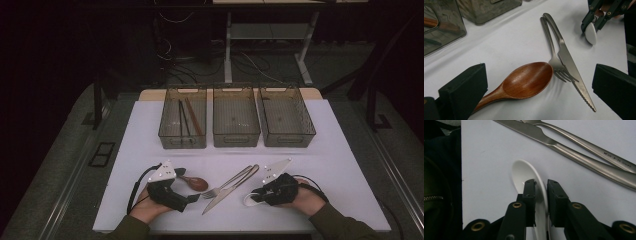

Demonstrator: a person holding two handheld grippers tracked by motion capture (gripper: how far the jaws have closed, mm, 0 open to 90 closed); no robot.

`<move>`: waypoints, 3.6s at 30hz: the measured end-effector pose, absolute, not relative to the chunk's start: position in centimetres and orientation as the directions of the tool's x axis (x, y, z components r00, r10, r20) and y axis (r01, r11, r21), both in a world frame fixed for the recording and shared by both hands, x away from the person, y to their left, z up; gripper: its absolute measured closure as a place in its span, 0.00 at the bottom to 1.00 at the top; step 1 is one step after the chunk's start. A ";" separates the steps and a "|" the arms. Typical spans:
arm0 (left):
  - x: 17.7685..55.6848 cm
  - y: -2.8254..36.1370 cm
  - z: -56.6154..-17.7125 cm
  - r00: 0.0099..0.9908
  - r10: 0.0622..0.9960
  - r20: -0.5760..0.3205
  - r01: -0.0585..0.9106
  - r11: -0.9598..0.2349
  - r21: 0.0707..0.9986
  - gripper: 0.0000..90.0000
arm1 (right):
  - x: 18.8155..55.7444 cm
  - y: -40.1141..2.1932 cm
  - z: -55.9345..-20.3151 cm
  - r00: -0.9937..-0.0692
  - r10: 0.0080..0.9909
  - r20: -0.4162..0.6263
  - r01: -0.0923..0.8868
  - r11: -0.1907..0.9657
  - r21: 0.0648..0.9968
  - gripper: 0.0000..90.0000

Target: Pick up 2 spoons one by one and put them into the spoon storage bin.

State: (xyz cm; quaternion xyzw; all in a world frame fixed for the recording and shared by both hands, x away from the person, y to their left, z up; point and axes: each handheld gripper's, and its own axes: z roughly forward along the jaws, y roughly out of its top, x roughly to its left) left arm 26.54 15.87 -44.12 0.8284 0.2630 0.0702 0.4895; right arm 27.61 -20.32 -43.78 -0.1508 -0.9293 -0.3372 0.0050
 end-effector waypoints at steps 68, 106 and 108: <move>26.6 16.1 -44.1 0.847 0.516 -0.131 0.364 -0.382 0.850 0.00 | 34.7 -21.3 -37.3 -0.832 0.544 0.105 0.383 0.427 0.819 0.92; 26.5 16.1 -44.0 0.848 0.511 -0.139 0.362 -0.368 0.856 0.00 | 45.4 -15.6 -34.6 -0.752 0.659 0.017 0.399 0.435 0.808 0.92; 26.5 16.2 -44.0 0.850 0.510 -0.136 0.360 -0.372 0.855 0.00 | 45.7 -15.2 -35.2 -0.752 0.659 0.010 0.406 0.452 0.794 0.92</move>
